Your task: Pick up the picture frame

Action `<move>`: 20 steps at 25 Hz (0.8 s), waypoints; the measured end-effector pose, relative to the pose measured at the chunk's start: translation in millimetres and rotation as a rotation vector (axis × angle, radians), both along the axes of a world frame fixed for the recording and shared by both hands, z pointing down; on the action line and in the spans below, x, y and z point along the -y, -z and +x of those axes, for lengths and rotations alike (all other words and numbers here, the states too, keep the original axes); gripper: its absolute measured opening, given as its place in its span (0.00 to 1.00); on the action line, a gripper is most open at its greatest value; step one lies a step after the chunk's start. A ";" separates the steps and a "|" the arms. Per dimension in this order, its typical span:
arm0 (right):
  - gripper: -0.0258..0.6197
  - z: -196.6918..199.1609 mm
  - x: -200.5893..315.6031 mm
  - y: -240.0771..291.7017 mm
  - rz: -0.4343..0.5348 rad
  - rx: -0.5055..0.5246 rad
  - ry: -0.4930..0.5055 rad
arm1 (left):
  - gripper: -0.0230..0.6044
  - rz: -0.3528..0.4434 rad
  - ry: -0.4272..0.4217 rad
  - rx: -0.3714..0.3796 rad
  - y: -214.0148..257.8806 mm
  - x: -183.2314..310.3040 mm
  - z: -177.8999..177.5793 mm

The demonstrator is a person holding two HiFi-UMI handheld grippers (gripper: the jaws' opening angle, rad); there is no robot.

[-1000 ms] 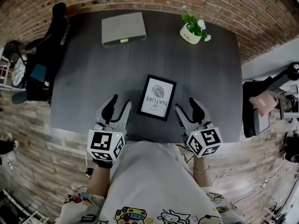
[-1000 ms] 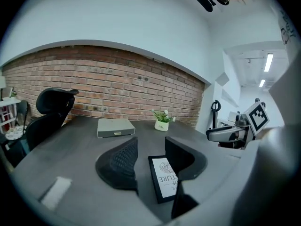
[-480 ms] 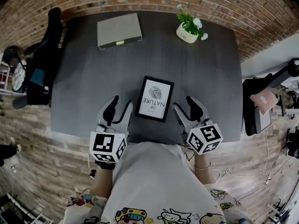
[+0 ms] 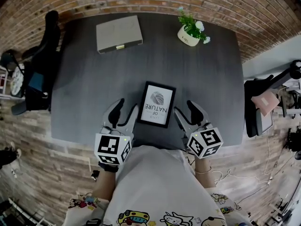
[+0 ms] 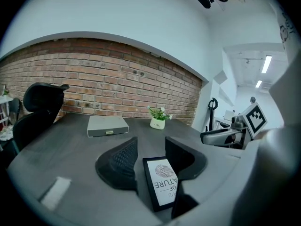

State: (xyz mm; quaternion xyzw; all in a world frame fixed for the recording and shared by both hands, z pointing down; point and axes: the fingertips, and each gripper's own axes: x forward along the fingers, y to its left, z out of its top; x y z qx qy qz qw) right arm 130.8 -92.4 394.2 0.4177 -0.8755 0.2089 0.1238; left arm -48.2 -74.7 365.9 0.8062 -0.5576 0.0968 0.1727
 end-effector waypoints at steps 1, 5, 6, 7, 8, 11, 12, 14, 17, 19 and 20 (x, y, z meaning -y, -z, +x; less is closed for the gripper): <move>0.42 0.0 0.2 -0.9 -0.005 -0.001 -0.002 | 0.34 -0.006 -0.007 -0.002 -1.6 1.1 1.5; 0.42 -2.1 1.0 -8.1 -0.026 -0.007 0.001 | 0.35 -0.026 -0.036 -0.005 -8.5 6.2 7.4; 0.42 -2.7 1.2 -10.7 -0.032 -0.011 0.004 | 0.35 -0.031 -0.043 -0.006 -10.4 7.4 9.2; 0.42 -3.3 1.1 -13.3 -0.038 -0.015 0.007 | 0.35 -0.036 -0.050 -0.006 -12.4 8.5 10.8; 0.42 -4.1 0.9 -15.8 -0.045 -0.018 0.009 | 0.35 -0.041 -0.057 -0.006 -14.4 9.5 12.1; 0.42 -6.9 1.1 -23.1 -0.065 -0.022 0.013 | 0.35 -0.063 -0.075 -0.004 -21.3 12.5 14.3; 0.42 -7.8 1.2 -25.5 -0.072 -0.022 0.013 | 0.35 -0.070 -0.082 -0.002 -24.0 13.3 15.1; 0.42 -9.0 0.6 -31.0 -0.087 -0.021 0.010 | 0.35 -0.087 -0.098 0.004 -30.4 14.7 17.7; 0.42 -9.3 0.3 -40.4 -0.115 -0.017 0.001 | 0.34 -0.121 -0.120 0.013 -42.1 17.4 22.9; 0.42 -9.2 0.2 -47.1 -0.132 -0.014 -0.007 | 0.34 -0.138 -0.134 0.015 -49.8 18.9 26.4; 0.42 -9.1 -0.3 -50.7 -0.141 -0.011 -0.011 | 0.34 -0.146 -0.141 0.015 -53.8 19.4 28.0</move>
